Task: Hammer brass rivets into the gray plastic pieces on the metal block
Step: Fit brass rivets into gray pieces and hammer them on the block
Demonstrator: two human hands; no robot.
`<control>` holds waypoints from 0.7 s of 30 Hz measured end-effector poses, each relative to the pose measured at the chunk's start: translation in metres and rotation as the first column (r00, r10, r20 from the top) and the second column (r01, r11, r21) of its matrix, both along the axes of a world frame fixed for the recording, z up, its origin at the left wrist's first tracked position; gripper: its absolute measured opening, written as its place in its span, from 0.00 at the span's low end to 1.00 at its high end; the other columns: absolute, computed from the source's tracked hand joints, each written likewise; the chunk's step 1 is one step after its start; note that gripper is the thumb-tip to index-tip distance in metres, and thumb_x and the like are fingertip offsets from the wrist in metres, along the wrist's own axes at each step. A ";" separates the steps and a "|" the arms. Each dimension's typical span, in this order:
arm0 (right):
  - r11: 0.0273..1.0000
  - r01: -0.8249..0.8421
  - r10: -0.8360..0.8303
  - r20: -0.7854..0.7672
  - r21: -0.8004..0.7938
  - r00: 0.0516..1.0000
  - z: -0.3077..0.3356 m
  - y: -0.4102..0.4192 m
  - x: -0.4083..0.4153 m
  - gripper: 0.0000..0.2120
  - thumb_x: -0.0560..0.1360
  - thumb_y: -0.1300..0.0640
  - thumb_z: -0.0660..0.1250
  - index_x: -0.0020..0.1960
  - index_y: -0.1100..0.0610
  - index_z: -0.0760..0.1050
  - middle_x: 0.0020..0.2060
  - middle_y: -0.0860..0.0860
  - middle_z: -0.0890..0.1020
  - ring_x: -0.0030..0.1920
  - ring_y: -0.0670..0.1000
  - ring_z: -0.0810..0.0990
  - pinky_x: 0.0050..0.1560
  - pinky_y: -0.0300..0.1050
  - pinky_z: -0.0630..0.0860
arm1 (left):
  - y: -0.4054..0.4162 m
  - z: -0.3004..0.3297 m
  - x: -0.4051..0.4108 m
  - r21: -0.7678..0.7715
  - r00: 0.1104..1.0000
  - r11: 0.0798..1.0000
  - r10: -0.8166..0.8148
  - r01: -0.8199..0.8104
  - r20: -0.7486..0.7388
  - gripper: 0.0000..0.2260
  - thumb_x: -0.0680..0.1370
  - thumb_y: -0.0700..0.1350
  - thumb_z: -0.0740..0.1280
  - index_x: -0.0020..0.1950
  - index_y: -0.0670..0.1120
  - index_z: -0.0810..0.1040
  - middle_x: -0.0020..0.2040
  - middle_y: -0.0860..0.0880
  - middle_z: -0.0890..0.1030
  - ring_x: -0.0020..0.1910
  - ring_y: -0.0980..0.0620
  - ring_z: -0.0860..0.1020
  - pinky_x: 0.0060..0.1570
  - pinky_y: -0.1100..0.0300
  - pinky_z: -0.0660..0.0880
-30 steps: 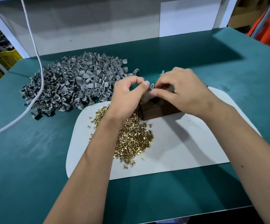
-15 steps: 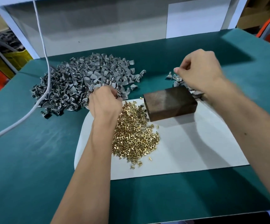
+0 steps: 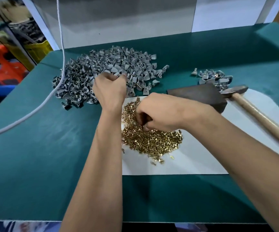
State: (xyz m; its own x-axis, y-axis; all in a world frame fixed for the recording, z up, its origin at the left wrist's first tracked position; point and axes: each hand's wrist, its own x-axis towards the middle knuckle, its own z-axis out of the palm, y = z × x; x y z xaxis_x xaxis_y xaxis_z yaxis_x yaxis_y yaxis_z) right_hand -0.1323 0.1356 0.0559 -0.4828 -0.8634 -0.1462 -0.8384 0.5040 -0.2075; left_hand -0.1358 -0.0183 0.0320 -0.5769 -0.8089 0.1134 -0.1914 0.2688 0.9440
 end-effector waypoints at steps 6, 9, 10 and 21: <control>0.999 0.022 -0.018 0.092 -0.046 0.996 0.003 0.005 -0.005 0.07 0.74 0.62 0.72 0.43 0.51 0.84 0.35 0.42 0.82 0.38 0.40 0.80 0.35 0.31 0.70 | -0.005 -0.004 -0.002 0.173 0.989 0.983 -0.036 0.061 -0.146 0.12 0.73 0.40 0.77 0.36 0.44 0.74 0.28 0.47 0.83 0.31 0.49 0.85 0.39 0.53 0.84; 0.997 0.037 -0.032 0.078 -0.074 0.996 0.005 0.011 -0.008 0.08 0.75 0.63 0.70 0.45 0.52 0.84 0.35 0.41 0.81 0.36 0.37 0.77 0.35 0.28 0.68 | -0.003 -0.003 -0.002 0.154 0.983 0.983 -0.069 0.096 -0.171 0.11 0.73 0.38 0.78 0.42 0.43 0.75 0.33 0.45 0.85 0.29 0.51 0.84 0.39 0.53 0.84; 0.996 0.040 -0.035 0.070 -0.083 0.997 0.005 0.012 -0.009 0.07 0.76 0.63 0.70 0.45 0.53 0.84 0.36 0.42 0.81 0.36 0.37 0.77 0.35 0.28 0.68 | -0.002 -0.003 -0.002 0.163 0.982 0.981 -0.074 0.103 -0.176 0.11 0.73 0.38 0.78 0.45 0.43 0.76 0.36 0.44 0.85 0.29 0.51 0.83 0.39 0.53 0.84; 0.987 0.060 -0.050 0.071 -0.150 0.996 0.005 0.014 -0.009 0.11 0.77 0.65 0.67 0.48 0.53 0.86 0.41 0.45 0.85 0.44 0.46 0.83 0.51 0.47 0.81 | 0.010 0.005 0.001 0.419 0.924 0.849 -0.187 0.323 -0.334 0.04 0.77 0.31 0.70 0.51 0.36 0.82 0.50 0.36 0.85 0.35 0.51 0.82 0.43 0.59 0.80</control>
State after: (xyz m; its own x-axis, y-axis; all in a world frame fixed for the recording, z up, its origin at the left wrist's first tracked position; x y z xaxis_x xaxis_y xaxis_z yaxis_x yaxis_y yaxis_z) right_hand -0.1416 0.1497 0.0606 -0.5240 -0.8503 -0.0489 -0.7918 0.5075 -0.3400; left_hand -0.1352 -0.0084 0.0371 -0.7712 -0.6346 -0.0502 0.1036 -0.2030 0.9737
